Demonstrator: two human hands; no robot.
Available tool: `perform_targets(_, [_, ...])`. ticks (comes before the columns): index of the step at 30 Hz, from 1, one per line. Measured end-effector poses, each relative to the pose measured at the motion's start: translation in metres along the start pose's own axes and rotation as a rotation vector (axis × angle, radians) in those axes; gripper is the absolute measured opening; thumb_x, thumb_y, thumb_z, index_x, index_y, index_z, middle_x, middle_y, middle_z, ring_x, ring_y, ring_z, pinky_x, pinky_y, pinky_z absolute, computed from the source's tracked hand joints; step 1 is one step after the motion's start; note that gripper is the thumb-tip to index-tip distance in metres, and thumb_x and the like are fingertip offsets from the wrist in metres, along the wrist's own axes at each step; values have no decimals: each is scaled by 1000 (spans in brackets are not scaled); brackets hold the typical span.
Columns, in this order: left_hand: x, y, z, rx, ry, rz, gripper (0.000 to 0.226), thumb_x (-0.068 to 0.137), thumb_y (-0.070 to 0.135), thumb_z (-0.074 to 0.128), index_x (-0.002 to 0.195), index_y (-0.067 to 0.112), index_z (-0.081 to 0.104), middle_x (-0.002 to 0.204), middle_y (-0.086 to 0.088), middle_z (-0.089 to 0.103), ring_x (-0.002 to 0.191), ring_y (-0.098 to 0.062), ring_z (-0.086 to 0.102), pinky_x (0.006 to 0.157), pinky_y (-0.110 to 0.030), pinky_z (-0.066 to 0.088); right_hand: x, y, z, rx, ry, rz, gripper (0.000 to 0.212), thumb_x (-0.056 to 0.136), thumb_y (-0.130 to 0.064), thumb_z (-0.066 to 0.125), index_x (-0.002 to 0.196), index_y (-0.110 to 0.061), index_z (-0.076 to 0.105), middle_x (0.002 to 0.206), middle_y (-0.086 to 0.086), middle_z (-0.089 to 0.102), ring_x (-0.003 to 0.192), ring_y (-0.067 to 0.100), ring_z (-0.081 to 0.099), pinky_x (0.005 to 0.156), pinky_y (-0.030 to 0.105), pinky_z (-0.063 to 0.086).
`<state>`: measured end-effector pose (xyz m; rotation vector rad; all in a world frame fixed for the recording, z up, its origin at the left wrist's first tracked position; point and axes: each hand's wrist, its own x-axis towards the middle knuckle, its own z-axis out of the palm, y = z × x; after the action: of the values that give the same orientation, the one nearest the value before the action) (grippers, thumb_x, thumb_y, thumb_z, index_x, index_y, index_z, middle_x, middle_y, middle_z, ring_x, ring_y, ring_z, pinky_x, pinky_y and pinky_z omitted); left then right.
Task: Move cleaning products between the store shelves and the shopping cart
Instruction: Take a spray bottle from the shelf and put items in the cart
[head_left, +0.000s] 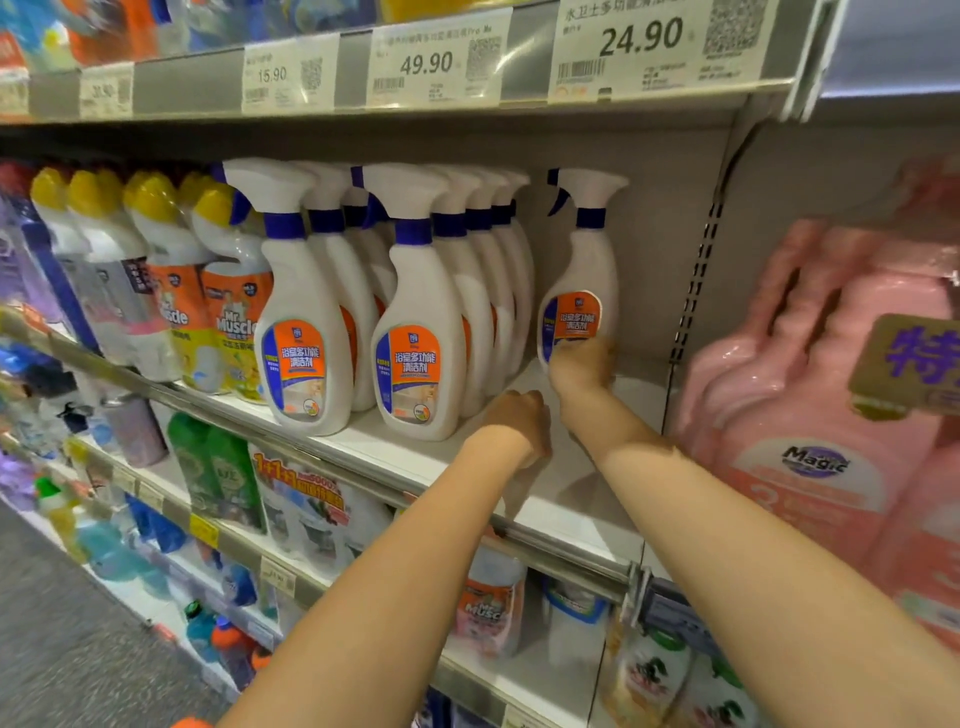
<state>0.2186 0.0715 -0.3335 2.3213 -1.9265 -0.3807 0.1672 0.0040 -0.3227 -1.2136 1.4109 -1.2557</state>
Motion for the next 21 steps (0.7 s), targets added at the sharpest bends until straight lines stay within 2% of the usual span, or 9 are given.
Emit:
perform_targets(2, [-5, 7, -3, -39, -7, -28, 39, 96, 20, 53, 132, 6, 48, 131, -14, 55, 119, -28, 53, 99, -33, 44, -21, -3, -10, 60, -137, 34, 51, 99, -14, 50, 146, -13, 30, 137, 12, 46, 121, 28, 47, 105, 38, 39])
perform_targets(5, [-29, 15, -12, -242, 96, -59, 36, 99, 14, 45, 135, 5, 44, 138, -16, 49, 128, -29, 46, 107, -32, 35, -61, -4, -32, 6, -281, -12, 37, 99, -19, 49, 136, -12, 44, 125, 12, 55, 112, 28, 53, 99, 39, 45])
perform_targets(7, [-59, 7, -10, -422, 266, 5, 34, 96, 12, 52, 129, 7, 52, 129, -13, 57, 119, -26, 54, 100, -30, 43, -84, 1, -47, 22, -317, -127, 28, 98, -16, 52, 125, -10, 56, 114, 9, 62, 110, 29, 59, 85, 33, 51])
perform_targets(10, [-120, -13, 2, -651, 532, 68, 19, 91, 17, 62, 110, 14, 64, 107, 2, 66, 97, -9, 61, 84, -21, 49, -128, 11, -73, 106, -363, -337, 14, 98, -15, 53, 99, -20, 65, 93, -6, 65, 98, 18, 64, 81, 30, 54])
perform_targets(12, [-157, -30, 12, -772, 609, 52, 10, 90, 18, 65, 99, 15, 67, 95, 6, 69, 86, -4, 63, 76, -14, 49, -157, 21, -85, 164, -454, -378, 14, 98, -16, 54, 96, -20, 67, 88, -4, 68, 89, 13, 66, 75, 25, 56])
perform_targets(14, [-191, -44, 25, -900, 598, 5, 5, 89, 17, 66, 93, 16, 68, 87, 6, 69, 79, -4, 64, 68, -14, 49, -182, 36, -92, 193, -577, -345, 12, 97, -16, 56, 99, -14, 68, 87, 5, 69, 80, 14, 66, 71, 26, 57])
perform_targets(16, [-226, -63, 50, -971, 570, -103, 3, 89, 18, 66, 91, 19, 68, 84, 4, 69, 78, -13, 63, 68, -23, 51, -209, 59, -88, 224, -741, -251, 13, 96, -15, 57, 99, -8, 67, 84, 12, 68, 74, 15, 65, 69, 27, 55])
perform_targets(19, [-266, -96, 100, -1003, 580, -307, 3, 87, 20, 69, 88, 18, 67, 81, -3, 68, 77, -29, 60, 72, -39, 52, -245, 99, -69, 195, -918, -177, 10, 94, -9, 58, 94, -3, 66, 71, 3, 67, 67, 12, 63, 65, 25, 55])
perform_targets(21, [-293, -119, 133, -1010, 594, -448, 6, 85, 15, 71, 87, 17, 66, 80, -1, 67, 70, -19, 59, 72, -36, 50, -270, 125, -51, 169, -1012, -91, 8, 93, -3, 58, 89, -2, 64, 64, -3, 65, 60, 8, 61, 61, 21, 53])
